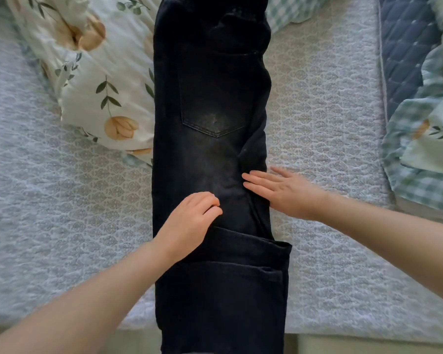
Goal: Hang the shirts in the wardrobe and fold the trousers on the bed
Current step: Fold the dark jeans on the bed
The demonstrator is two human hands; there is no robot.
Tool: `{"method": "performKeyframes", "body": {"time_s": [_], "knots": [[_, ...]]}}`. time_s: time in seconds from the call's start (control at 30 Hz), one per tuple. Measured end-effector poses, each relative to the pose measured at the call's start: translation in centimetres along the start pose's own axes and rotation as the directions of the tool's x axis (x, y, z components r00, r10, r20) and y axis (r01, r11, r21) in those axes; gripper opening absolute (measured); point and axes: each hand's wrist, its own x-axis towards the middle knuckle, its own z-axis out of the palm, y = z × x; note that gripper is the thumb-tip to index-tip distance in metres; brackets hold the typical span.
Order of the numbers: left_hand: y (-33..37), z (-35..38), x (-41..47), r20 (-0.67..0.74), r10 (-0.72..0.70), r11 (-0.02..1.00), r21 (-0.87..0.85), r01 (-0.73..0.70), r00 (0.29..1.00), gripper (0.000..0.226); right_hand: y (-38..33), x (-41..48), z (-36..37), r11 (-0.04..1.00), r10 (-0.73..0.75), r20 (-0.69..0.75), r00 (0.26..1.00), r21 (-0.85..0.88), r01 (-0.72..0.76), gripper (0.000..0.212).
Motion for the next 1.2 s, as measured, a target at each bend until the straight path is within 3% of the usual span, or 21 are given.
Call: {"method": "performKeyframes", "body": {"time_s": [0.1, 0.13, 0.2, 0.27, 0.37, 0.47, 0.57, 0.73, 0.93, 1.1, 1.2], "knots": [[-1.7, -1.4, -3.9, 0.148, 0.213, 0.956, 0.174, -0.237, 0.966, 0.044, -0.1, -0.5, 0.8, 0.999, 0.017, -0.010, 1.000, -0.048, -0.017, 0.069], [-2.1, -1.9, -5.3, 0.257, 0.300, 0.910, 0.212, -0.356, 0.919, 0.048, -0.3, -0.4, 0.8, 0.998, 0.025, -0.009, 1.000, -0.065, -0.026, 0.069], [-2.7, -2.8, -7.8, 0.505, 0.409, 0.801, 0.201, -0.564, 0.760, 0.075, -0.7, -0.3, 0.7, 0.996, 0.044, -0.021, 0.999, -0.083, -0.046, 0.069], [-3.5, -3.2, -9.5, 0.648, 0.422, 0.741, 0.157, -0.653, 0.635, 0.104, -1.6, -0.4, 0.9, 0.994, 0.076, -0.079, 0.994, -0.073, -0.082, 0.065], [-4.2, -2.7, -10.3, 0.687, 0.431, 0.710, 0.142, -0.690, 0.585, 0.116, -3.2, -0.8, 1.3, 0.991, 0.130, -0.267, 0.955, -0.006, -0.136, 0.052], [-4.2, -1.3, -10.3, 0.666, 0.432, 0.693, 0.186, -0.697, 0.608, 0.116, -4.8, -1.8, 1.9, 0.988, 0.139, -0.382, 0.914, -0.006, -0.153, 0.037], [-3.9, -0.3, -10.1, 0.622, 0.442, 0.706, 0.203, -0.679, 0.646, 0.109, -5.8, -3.9, 2.9, 0.989, 0.112, -0.384, 0.917, -0.043, -0.139, 0.032], [-3.5, 0.8, -11.2, 0.539, 0.432, 0.756, 0.220, -0.616, 0.723, 0.099, -7.7, -8.5, 3.7, 0.985, -0.094, -0.213, 0.972, -0.159, 0.061, 0.070], [-3.5, 1.1, -11.4, 0.500, 0.463, 0.737, 0.241, -0.631, 0.732, 0.072, -9.1, -11.4, 5.4, 0.896, -0.351, 0.002, 0.937, -0.290, 0.336, 0.066], [-3.5, 1.2, -11.4, 0.498, 0.469, 0.732, 0.243, -0.637, 0.729, 0.066, -9.1, -9.2, 6.6, 0.924, -0.276, 0.022, 0.961, -0.267, 0.272, 0.079], [-3.3, 0.9, -11.3, 0.505, 0.403, 0.802, 0.207, -0.560, 0.763, 0.082, -9.1, -8.6, 7.0, 0.945, -0.259, 0.006, 0.966, -0.202, 0.255, 0.079]]}}
